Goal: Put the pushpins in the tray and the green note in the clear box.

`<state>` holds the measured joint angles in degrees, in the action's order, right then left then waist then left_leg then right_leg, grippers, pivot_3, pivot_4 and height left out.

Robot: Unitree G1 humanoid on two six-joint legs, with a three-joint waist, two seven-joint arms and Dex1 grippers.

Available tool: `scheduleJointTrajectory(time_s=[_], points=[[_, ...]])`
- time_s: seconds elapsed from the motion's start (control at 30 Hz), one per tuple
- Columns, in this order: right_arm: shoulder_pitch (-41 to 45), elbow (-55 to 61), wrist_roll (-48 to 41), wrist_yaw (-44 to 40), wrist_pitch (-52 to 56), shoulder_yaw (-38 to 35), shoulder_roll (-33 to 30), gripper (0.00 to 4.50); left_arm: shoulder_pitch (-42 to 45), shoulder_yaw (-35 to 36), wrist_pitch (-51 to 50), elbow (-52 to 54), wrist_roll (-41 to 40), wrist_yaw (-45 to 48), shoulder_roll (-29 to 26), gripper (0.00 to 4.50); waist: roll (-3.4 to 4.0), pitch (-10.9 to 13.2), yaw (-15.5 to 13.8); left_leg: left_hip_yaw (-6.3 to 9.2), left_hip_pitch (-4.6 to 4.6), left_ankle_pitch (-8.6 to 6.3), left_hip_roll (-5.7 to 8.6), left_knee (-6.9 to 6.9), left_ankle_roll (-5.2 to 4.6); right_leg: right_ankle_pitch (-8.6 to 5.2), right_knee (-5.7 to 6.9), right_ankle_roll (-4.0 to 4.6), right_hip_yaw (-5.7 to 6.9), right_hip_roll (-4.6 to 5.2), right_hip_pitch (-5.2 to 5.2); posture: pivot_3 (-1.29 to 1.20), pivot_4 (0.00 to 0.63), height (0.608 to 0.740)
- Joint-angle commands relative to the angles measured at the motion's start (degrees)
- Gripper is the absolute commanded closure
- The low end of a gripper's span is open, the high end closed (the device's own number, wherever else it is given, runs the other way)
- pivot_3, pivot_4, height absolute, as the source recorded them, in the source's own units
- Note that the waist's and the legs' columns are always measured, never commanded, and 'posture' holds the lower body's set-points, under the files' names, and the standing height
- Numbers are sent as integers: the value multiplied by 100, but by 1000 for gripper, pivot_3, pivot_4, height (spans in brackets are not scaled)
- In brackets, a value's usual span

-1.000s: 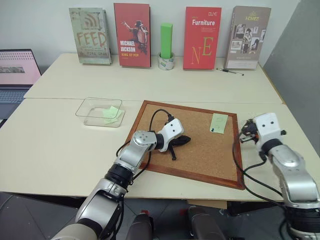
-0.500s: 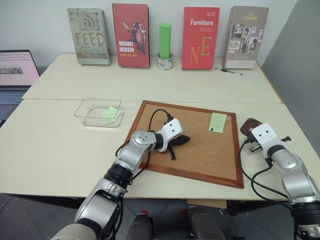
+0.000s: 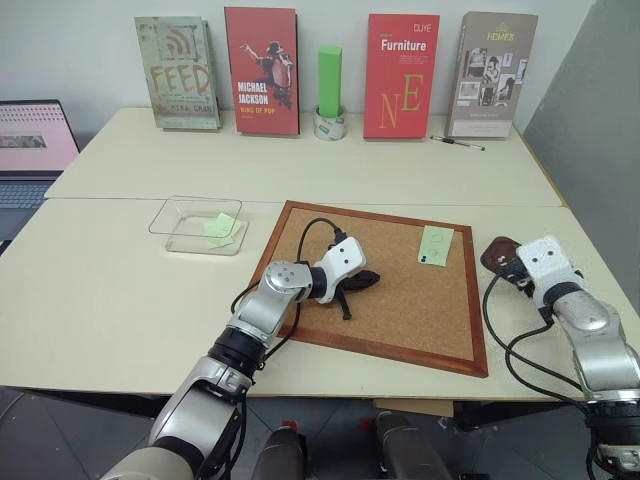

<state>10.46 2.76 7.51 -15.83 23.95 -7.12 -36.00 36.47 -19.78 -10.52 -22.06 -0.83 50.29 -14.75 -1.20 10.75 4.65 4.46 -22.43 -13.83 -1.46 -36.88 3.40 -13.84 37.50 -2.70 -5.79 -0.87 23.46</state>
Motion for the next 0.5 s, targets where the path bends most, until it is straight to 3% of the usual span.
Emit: scheduleJointTrajectory(time_s=[0.03, 0.2, 0.37, 0.5], points=[[-31, 196, 5, -30, 100, -188, -101, 2036, -68, -84, -73, -169, 225, -114, -22, 4500, 0, 0, 0, 0, 0, 0, 0, 0, 0, 0, 0, 0, 0, 0, 0, 0, 150, 740], [170, -164, 178, -7, 78, 20, -104, 2036, -27, -94, -55, -220, 229, -114, 8, 4500, 0, 0, 0, 0, 0, 0, 0, 0, 0, 0, -3, 0, -1, 0, -1, 0, 150, 740], [285, -24, 96, 247, -141, -242, -31, 2036, -76, -79, -67, -173, 229, -120, -28, 4500, 1, 0, 0, 0, 0, 0, 1, 0, 0, 0, -4, -1, -2, 0, -2, 0, 150, 740], [233, 545, -742, -221, -197, -408, 360, 2036, -83, -74, -82, -170, 225, -132, -23, 4500, 0, 0, 0, 0, -1, 0, 0, 1, 0, 1, -4, -1, 0, 0, -2, 0, 150, 740]])
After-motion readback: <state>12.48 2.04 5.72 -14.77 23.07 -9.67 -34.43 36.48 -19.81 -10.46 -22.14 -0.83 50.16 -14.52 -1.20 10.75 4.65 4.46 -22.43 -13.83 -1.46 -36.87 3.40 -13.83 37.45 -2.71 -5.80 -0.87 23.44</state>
